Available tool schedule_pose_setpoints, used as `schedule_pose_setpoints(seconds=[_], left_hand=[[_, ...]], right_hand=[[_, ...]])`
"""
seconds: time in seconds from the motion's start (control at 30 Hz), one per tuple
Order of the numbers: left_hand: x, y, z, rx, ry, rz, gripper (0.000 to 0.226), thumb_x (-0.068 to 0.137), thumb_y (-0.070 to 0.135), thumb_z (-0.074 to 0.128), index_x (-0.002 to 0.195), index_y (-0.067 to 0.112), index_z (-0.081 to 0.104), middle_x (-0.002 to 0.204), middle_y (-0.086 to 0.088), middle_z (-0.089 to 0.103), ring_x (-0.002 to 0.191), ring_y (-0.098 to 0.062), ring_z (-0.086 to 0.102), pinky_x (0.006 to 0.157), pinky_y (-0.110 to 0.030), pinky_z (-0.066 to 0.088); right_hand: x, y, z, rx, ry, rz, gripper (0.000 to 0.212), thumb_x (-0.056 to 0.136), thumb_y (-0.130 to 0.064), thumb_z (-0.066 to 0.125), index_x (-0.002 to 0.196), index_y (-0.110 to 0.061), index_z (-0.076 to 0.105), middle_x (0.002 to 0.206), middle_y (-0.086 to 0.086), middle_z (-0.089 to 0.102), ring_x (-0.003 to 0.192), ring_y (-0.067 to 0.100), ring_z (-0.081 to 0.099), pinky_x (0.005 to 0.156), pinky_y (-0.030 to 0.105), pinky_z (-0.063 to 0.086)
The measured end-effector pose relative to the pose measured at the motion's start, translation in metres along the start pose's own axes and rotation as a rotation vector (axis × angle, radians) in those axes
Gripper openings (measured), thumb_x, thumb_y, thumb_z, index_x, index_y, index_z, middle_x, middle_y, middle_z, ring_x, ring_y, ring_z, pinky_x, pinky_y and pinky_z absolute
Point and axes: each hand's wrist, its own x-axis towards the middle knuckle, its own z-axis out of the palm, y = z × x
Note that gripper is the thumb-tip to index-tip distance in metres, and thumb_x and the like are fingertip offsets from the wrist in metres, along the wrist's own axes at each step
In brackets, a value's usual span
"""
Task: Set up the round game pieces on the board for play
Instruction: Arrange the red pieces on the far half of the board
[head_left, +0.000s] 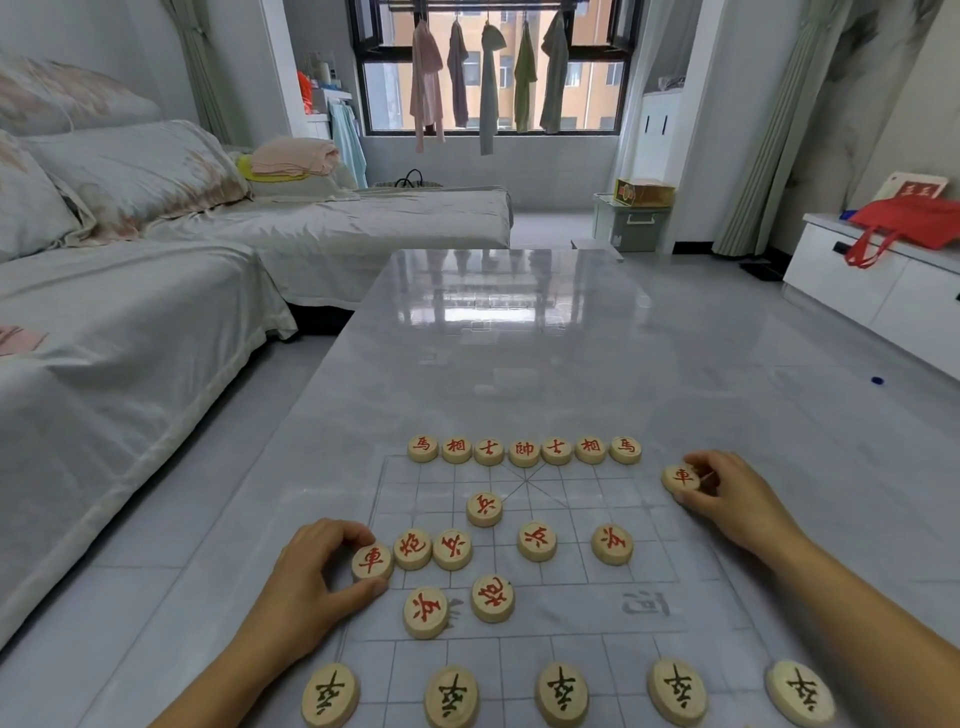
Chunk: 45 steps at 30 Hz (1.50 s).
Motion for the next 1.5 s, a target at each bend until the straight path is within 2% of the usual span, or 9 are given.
schedule_pose_setpoints(seconds=[0.17,0.3,0.5,0.73,0.83,0.93,1.23,1.37,1.5], left_hand=[[-0.001,-0.001,-0.001,0.007,0.011,-0.023,0.035,0.068,0.026,0.079,0.094,0.036,0.057,0.098,0.016,0.058,0.098,0.001,0.05,0.077,-0.013,0.041],[0.001,-0.001,0.0,0.011,0.01,-0.046,0.038,0.065,0.025,0.081,0.093,0.036,0.058,0.097,0.014,0.06,0.098,-0.003,0.052,0.078,-0.012,0.041],[0.001,0.002,-0.001,-0.012,-0.017,-0.099,0.045,0.064,0.026,0.082,0.096,0.04,0.054,0.099,0.014,0.059,0.099,-0.003,0.052,0.078,-0.017,0.04],[0.006,0.003,-0.009,0.002,-0.118,-0.108,0.039,0.071,0.022,0.078,0.099,0.037,0.056,0.105,0.013,0.059,0.104,-0.006,0.053,0.085,-0.016,0.042],[0.031,0.002,-0.007,0.157,-0.042,-0.114,0.032,0.076,0.031,0.073,0.106,0.03,0.06,0.105,0.01,0.058,0.103,-0.012,0.051,0.09,-0.029,0.042],[0.069,0.001,-0.002,0.216,0.075,-0.223,0.036,0.081,0.034,0.067,0.115,0.023,0.06,0.112,-0.002,0.058,0.108,-0.021,0.052,0.095,-0.04,0.042],[0.121,-0.012,0.023,0.2,0.211,-0.32,0.039,0.078,0.04,0.068,0.114,0.027,0.06,0.115,-0.002,0.06,0.11,-0.022,0.053,0.092,-0.038,0.037],[0.12,-0.016,0.024,0.184,0.213,-0.311,0.046,0.078,0.039,0.069,0.12,0.025,0.056,0.118,-0.001,0.059,0.112,-0.022,0.051,0.094,-0.038,0.035],[0.121,-0.016,0.024,0.188,0.214,-0.305,0.039,0.078,0.038,0.068,0.114,0.026,0.058,0.119,0.0,0.059,0.113,-0.021,0.05,0.093,-0.037,0.035]], right_hand=[[0.026,-0.002,0.006,0.04,0.023,-0.012,0.041,0.084,-0.02,0.066,0.121,-0.005,0.056,0.119,0.015,0.055,0.105,0.025,0.054,0.09,0.03,0.041],[0.034,-0.002,0.011,0.083,0.028,-0.029,0.042,0.085,-0.02,0.065,0.124,-0.008,0.055,0.118,0.013,0.054,0.1,0.02,0.053,0.086,0.026,0.04],[0.03,-0.001,0.016,0.046,0.078,-0.033,0.049,0.085,-0.02,0.063,0.131,-0.011,0.05,0.122,0.011,0.055,0.114,0.026,0.048,0.094,0.034,0.038],[0.032,0.002,0.019,0.065,0.123,-0.033,0.043,0.084,-0.018,0.065,0.124,-0.008,0.055,0.12,0.014,0.055,0.111,0.027,0.052,0.092,0.039,0.044],[0.034,0.003,0.021,0.057,0.137,-0.042,0.04,0.084,-0.018,0.065,0.121,-0.007,0.057,0.118,0.015,0.056,0.109,0.029,0.053,0.091,0.041,0.045],[0.034,0.003,0.021,0.051,0.148,-0.049,0.038,0.084,-0.018,0.066,0.119,-0.006,0.059,0.116,0.016,0.057,0.108,0.031,0.054,0.09,0.042,0.046],[0.037,0.006,0.023,0.034,0.154,-0.043,0.039,0.083,-0.018,0.067,0.119,-0.007,0.059,0.115,0.016,0.057,0.104,0.03,0.055,0.085,0.039,0.044],[0.035,0.005,0.022,0.026,0.147,-0.038,0.04,0.083,-0.019,0.066,0.12,-0.008,0.058,0.117,0.016,0.056,0.105,0.03,0.054,0.086,0.039,0.045],[0.034,0.004,0.022,0.017,0.144,-0.033,0.041,0.084,-0.019,0.066,0.121,-0.007,0.057,0.117,0.016,0.056,0.104,0.03,0.054,0.087,0.04,0.045]])
